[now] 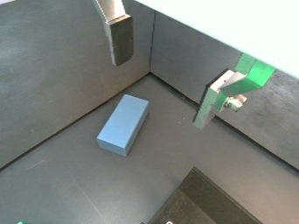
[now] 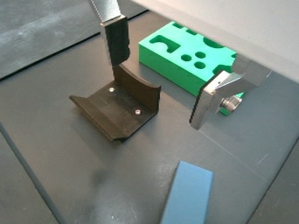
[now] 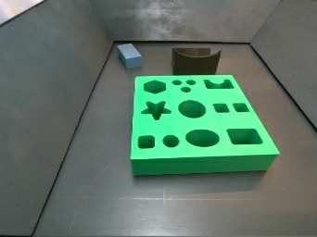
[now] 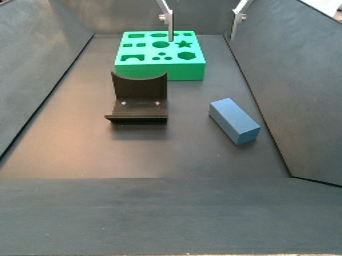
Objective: Pick up the rectangle object. Move up. Place the rectangle object on the fixture. Regrasp the rectangle object. Move to above the board. Insert the rectangle object.
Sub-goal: Pick up the rectangle object.
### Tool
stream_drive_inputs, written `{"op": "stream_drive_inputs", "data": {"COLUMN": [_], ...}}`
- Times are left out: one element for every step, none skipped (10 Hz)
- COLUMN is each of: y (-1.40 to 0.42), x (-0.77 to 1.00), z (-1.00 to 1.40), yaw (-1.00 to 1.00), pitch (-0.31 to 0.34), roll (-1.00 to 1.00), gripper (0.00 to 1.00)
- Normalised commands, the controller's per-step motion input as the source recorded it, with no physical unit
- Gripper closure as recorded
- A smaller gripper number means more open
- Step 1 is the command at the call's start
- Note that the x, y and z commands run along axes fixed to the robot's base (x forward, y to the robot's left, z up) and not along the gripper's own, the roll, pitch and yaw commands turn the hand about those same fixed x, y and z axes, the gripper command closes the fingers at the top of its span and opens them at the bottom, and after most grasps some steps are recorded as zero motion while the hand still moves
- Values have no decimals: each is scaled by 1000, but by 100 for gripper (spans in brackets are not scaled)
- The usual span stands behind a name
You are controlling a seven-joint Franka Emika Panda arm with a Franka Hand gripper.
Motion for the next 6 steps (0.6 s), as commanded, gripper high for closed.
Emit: {"op": "stream_drive_inputs", "data": {"y": [0, 14, 69, 69, 0, 0], "x": [-40, -226, -306, -411, -254, -217], "z": [-6, -223, -320, -340, -334, -334], "yaw": [0, 0, 0, 106, 257, 326], "pitch": [0, -24, -36, -66, -103, -101], "roll": [0, 0, 0, 0, -11, -44], "gripper": [0, 0, 0, 0, 0, 0]}}
